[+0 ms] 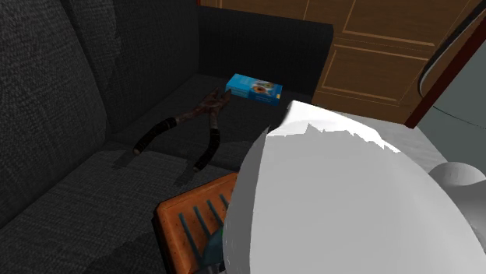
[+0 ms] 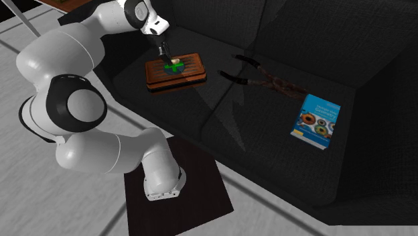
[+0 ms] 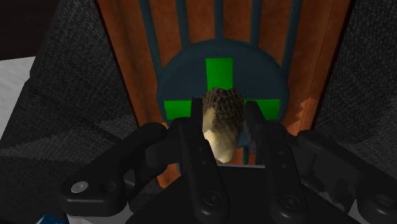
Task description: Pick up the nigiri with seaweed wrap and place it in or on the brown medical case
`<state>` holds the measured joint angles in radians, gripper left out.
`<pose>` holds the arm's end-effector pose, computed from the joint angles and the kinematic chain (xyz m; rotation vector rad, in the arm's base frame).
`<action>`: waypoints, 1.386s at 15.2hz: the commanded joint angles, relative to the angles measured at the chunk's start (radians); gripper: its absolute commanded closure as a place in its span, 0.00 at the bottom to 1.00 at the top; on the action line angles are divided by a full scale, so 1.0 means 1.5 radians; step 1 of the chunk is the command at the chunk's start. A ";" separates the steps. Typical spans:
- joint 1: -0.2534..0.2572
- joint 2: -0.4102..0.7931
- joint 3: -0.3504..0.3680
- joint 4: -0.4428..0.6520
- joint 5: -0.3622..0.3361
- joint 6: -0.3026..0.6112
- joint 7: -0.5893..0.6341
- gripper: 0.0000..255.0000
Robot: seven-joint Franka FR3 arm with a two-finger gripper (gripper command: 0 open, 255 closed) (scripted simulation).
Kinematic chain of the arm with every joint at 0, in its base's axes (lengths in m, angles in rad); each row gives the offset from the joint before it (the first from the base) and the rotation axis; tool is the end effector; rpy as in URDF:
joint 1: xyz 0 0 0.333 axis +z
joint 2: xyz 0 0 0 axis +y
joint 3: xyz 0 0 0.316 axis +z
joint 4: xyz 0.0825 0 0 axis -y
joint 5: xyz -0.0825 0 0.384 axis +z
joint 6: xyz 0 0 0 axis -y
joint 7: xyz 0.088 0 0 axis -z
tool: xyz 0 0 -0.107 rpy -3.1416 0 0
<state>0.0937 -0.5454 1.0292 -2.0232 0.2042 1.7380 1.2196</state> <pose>0.1219 0.4678 0.5462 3.0176 -0.2963 0.3739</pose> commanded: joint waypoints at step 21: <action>0.002 -0.002 -0.003 -0.007 0.001 0.002 -0.002 1.00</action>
<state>0.0972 -0.5490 1.0185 -2.0194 0.2039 1.7247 1.2134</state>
